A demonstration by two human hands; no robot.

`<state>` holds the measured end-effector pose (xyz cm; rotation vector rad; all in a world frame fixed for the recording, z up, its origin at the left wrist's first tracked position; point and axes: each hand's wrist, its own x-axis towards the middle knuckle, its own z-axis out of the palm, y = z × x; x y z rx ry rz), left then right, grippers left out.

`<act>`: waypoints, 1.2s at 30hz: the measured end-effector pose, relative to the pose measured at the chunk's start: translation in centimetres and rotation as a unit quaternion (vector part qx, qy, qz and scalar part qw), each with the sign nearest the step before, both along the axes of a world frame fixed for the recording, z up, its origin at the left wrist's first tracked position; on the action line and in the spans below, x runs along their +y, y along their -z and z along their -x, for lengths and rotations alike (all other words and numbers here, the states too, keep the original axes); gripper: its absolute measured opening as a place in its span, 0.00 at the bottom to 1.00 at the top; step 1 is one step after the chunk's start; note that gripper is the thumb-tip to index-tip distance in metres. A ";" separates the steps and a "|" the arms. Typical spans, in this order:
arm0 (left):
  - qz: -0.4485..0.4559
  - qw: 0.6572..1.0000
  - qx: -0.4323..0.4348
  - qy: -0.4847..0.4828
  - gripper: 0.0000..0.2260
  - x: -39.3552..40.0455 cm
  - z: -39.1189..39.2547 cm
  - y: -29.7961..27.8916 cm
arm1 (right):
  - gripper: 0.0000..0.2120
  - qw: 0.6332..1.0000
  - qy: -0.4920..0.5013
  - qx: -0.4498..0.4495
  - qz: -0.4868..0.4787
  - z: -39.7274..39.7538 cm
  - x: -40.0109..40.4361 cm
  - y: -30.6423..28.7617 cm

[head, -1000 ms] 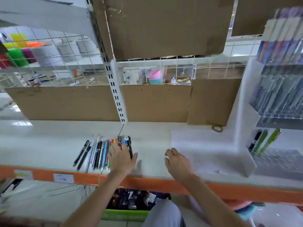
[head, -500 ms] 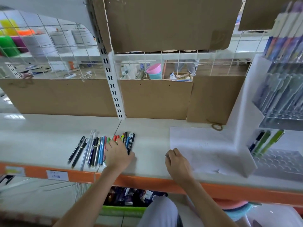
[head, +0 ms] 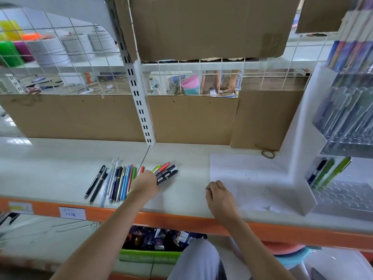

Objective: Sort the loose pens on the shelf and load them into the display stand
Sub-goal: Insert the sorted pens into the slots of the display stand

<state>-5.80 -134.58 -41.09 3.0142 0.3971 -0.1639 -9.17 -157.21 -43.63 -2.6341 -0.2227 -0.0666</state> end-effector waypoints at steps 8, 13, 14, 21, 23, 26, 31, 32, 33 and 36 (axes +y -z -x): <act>0.081 0.990 -0.110 0.030 0.08 -1.5 1.1 -1.7 | 0.10 0.992 0.000 0.048 -0.117 -0.1 -1.2 -1.2; 0.360 0.926 -0.086 0.072 0.07 -6.7 0.1 -3.3 | 0.08 0.975 0.040 0.062 -0.210 -0.2 -3.9 -4.3; 0.438 0.892 -0.081 0.082 0.06 -8.2 0.1 -3.4 | 0.08 0.969 0.049 0.062 -0.232 -0.1 -4.7 -5.1; 0.616 0.761 -0.152 0.137 0.06 -20.1 0.9 -3.9 | 0.07 0.957 0.133 0.011 -0.257 1.8 -11.9 -7.8; 0.636 0.740 -0.161 0.148 0.05 -23.0 1.0 -3.8 | 0.07 0.959 0.164 0.002 -0.229 2.6 -14.2 -7.5; 0.656 0.724 -0.148 0.155 0.04 -26.1 1.5 -2.4 | 0.08 0.952 0.209 0.003 -0.225 3.9 -16.9 -7.2; 0.619 0.760 -0.111 0.161 0.04 -28.0 2.3 0.5 | 0.10 0.943 0.241 0.021 -0.230 4.8 -19.2 -6.6; 0.618 0.763 -0.095 0.165 0.04 -28.1 2.2 0.6 | 0.10 0.942 0.242 0.021 -0.231 4.7 -19.4 -6.4; 0.617 0.765 -0.077 0.165 0.05 -28.1 2.0 0.7 | 0.10 0.943 0.242 0.020 -0.229 4.6 -19.5 -6.3; 0.616 0.770 -0.044 0.158 0.10 -27.9 1.3 1.2 | 0.10 0.950 0.231 0.009 -0.210 4.1 -19.3 -6.5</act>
